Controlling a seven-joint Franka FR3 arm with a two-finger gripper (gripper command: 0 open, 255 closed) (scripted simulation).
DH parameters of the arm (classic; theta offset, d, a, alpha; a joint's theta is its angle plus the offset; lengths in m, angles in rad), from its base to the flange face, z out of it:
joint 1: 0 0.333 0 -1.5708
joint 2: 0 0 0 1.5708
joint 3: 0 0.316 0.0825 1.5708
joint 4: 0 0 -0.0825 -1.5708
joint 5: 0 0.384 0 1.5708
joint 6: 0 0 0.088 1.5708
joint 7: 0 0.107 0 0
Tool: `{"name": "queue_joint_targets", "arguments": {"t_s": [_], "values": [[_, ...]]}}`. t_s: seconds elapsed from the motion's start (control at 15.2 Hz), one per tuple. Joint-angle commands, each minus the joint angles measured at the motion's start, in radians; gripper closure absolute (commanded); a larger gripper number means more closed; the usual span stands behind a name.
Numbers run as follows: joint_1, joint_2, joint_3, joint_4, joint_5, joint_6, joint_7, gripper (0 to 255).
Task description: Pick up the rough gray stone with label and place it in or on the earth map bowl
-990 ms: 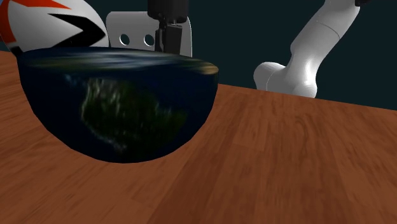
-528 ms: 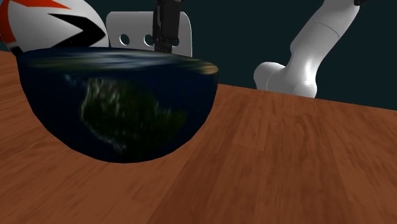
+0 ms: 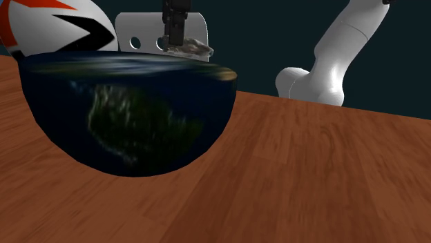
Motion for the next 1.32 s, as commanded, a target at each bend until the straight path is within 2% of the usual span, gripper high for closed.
{"name": "queue_joint_targets", "arguments": {"t_s": [0.0,1.25], "values": [[-0.002,0.008,-0.004,0.035,-0.003,-0.028,0.002,255],[-0.008,0.139,-0.012,0.417,-0.025,-0.275,0.054,255]]}}
